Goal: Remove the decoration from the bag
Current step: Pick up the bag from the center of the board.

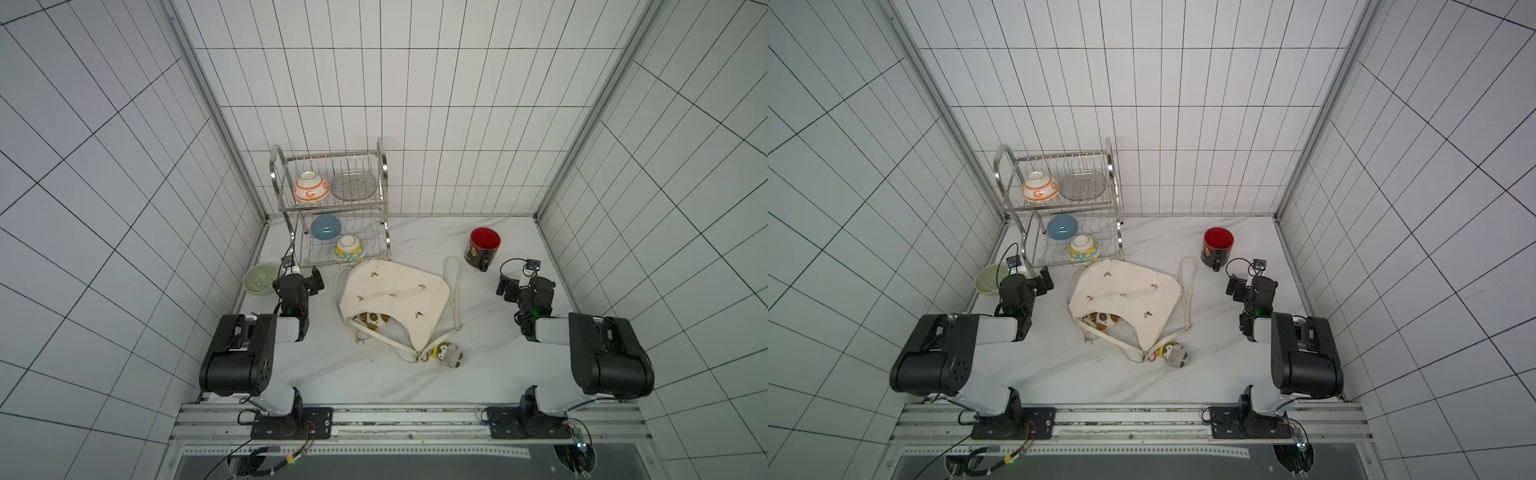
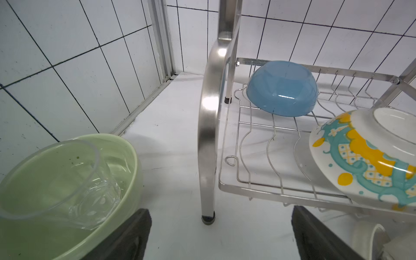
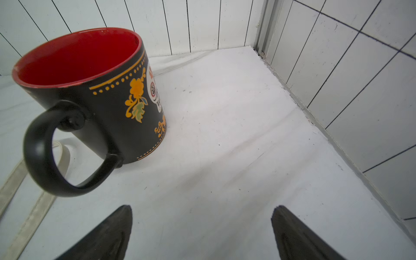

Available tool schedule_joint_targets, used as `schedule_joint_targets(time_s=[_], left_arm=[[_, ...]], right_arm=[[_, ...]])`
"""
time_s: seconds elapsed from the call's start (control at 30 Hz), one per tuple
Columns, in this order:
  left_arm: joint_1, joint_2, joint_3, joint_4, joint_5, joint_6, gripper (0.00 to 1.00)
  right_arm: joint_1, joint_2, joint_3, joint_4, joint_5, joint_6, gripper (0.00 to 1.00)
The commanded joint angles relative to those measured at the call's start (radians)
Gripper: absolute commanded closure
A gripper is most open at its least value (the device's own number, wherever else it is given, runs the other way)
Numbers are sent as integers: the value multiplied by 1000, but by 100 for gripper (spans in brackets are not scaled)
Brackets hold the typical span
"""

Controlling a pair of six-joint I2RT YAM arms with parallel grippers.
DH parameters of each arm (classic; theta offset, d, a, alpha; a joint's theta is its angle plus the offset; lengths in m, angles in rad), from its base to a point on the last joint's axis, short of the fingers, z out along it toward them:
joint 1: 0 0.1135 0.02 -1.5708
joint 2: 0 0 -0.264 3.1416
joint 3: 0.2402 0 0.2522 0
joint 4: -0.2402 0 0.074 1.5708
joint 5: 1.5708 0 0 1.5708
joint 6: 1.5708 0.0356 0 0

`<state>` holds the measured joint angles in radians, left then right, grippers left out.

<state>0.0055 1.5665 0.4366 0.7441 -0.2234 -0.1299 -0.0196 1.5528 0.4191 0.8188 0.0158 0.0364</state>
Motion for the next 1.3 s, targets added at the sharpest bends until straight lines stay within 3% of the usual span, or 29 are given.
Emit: schedule_joint_targets(time_s=[0.0,0.27,0.47,0.57,0.73,0.9,1.1,1.27], left_arm=[[1,-9,14,15,7,10,2],[6,-7,20,5,14,8,2],[-8,-70,4,-4,-10,20,1],[-38,-190,90,-274,-29,19,1],[-81,-337,245,-701,-66,-140,2],[-145,-481,331,-960,-25,-211,2],[-218,-531,460,-1285,56,-320,2],[-362,-506,518,-1416,27,-309,2]], right_arm=[[-3,-3,9,20,5,-3,1],[-9,-8,7,23,-6,4,1],[-13,-128,44,-139,-29,-6,1],[-12,-226,75,-247,-57,-4,1],[-5,-345,180,-476,-209,8,0],[44,-435,300,-746,-344,-25,1],[142,-513,424,-1106,-503,-116,0],[315,-515,490,-1334,-452,-174,1]])
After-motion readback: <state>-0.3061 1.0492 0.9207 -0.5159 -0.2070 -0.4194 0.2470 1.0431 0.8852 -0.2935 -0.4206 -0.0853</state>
